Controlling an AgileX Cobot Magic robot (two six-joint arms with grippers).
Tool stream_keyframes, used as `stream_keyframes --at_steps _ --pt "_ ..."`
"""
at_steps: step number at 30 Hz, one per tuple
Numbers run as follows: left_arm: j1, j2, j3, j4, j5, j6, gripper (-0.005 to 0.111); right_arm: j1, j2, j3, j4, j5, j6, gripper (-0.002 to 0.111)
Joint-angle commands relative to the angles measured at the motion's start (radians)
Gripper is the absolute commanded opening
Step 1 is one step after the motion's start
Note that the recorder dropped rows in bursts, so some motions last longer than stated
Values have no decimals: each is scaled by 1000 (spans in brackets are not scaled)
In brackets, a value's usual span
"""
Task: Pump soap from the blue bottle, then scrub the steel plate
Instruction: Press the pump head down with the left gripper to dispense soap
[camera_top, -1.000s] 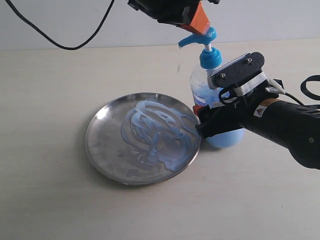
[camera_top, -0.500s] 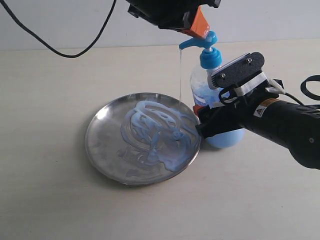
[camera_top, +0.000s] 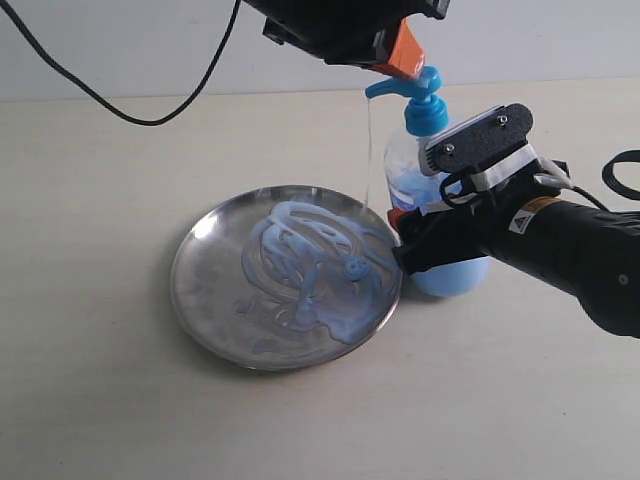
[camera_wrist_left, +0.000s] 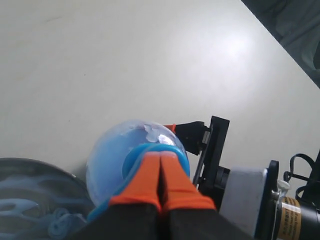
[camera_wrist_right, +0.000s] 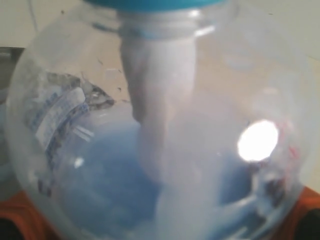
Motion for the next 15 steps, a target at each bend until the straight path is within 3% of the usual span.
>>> stream_keyframes --at_steps 1,15 --pt "-26 105 71 132 182 2 0 3 -16 -13 -52 -251 -8 0" --pt "-23 47 57 146 165 4 0 3 -16 -13 -50 -251 -8 0"
